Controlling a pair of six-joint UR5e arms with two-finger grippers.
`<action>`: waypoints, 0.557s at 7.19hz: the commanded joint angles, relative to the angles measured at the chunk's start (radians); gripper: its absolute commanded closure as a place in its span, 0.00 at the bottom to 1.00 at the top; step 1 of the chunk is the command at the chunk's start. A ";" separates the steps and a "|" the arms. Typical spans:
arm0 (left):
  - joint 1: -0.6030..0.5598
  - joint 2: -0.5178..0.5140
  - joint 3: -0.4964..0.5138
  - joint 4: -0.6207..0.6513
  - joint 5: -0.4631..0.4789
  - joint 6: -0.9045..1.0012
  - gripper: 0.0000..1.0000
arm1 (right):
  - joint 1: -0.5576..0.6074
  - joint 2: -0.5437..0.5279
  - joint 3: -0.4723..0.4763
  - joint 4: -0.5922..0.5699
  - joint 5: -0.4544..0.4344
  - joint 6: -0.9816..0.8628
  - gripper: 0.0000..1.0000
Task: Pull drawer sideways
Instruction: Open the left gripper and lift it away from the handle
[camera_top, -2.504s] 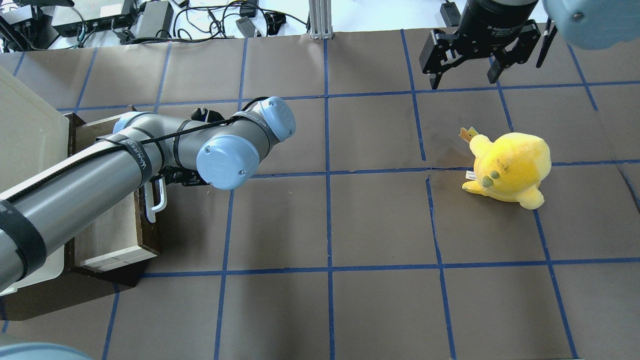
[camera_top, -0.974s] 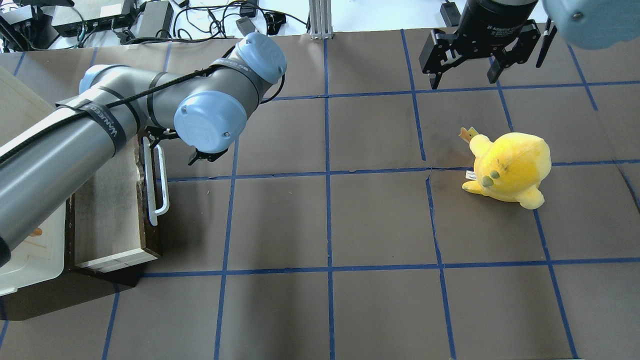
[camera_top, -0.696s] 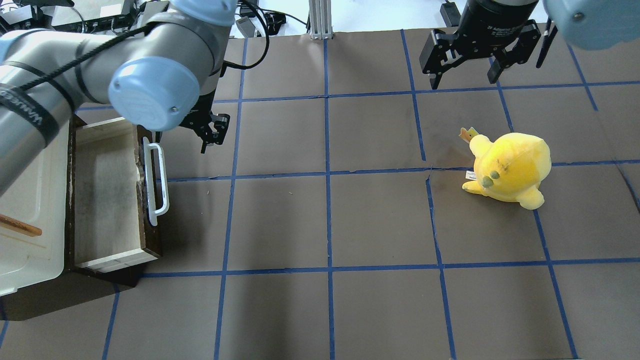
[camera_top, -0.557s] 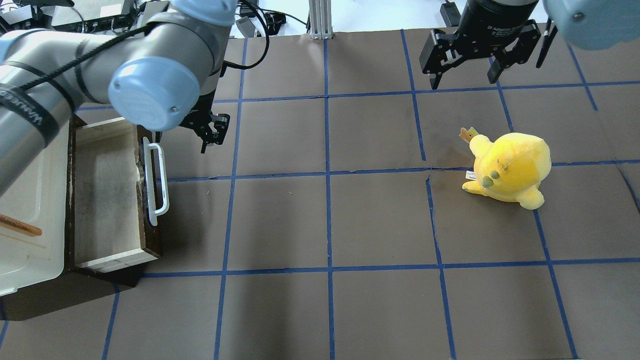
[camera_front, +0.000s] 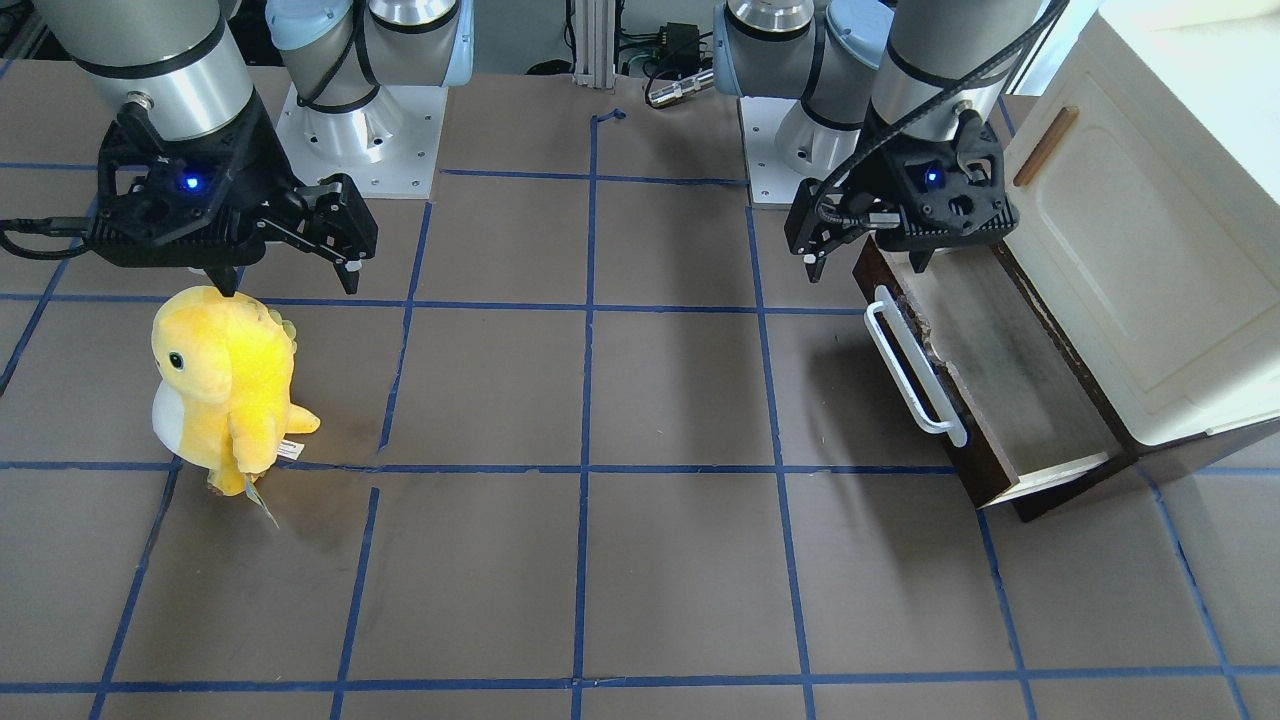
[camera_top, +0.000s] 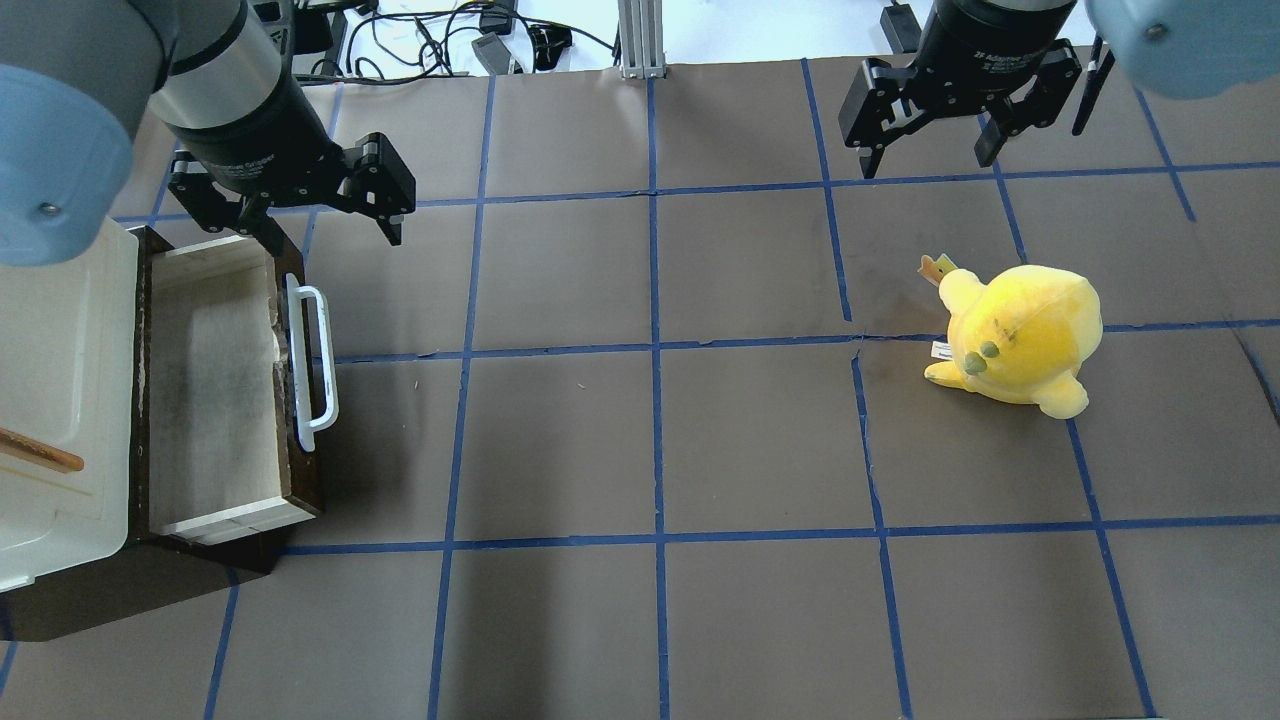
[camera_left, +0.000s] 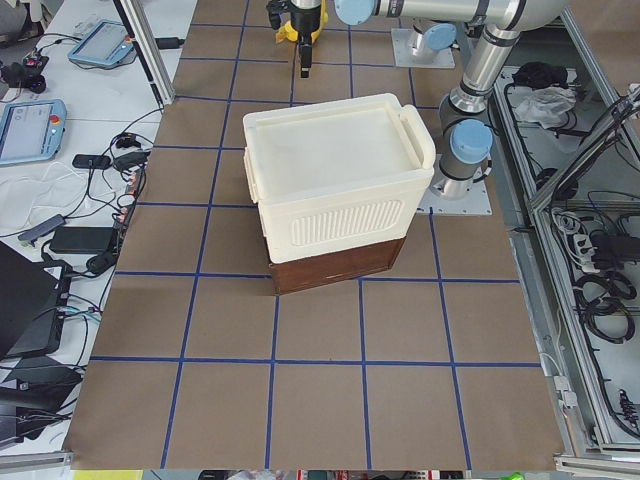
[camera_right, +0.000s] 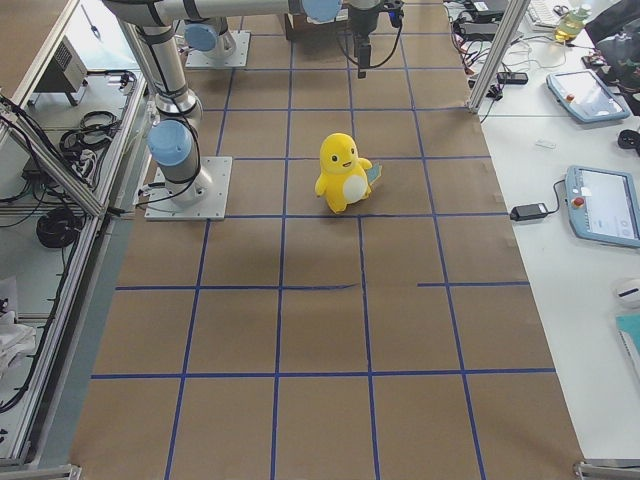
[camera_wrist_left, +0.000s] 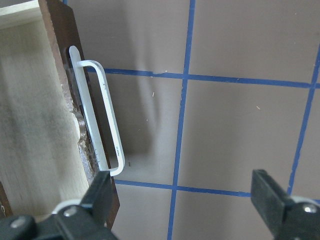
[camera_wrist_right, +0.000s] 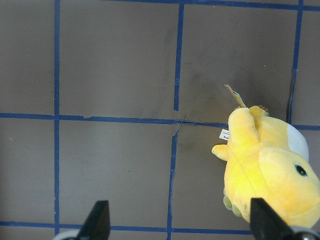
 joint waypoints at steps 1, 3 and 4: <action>0.014 0.035 -0.003 0.009 -0.024 -0.031 0.00 | 0.000 0.000 0.000 0.000 0.000 0.000 0.00; 0.022 0.035 -0.015 0.031 -0.019 -0.034 0.00 | 0.000 0.000 0.000 0.000 0.000 0.000 0.00; 0.022 0.041 -0.015 0.029 -0.007 -0.032 0.00 | 0.000 0.000 0.000 0.000 0.000 0.000 0.00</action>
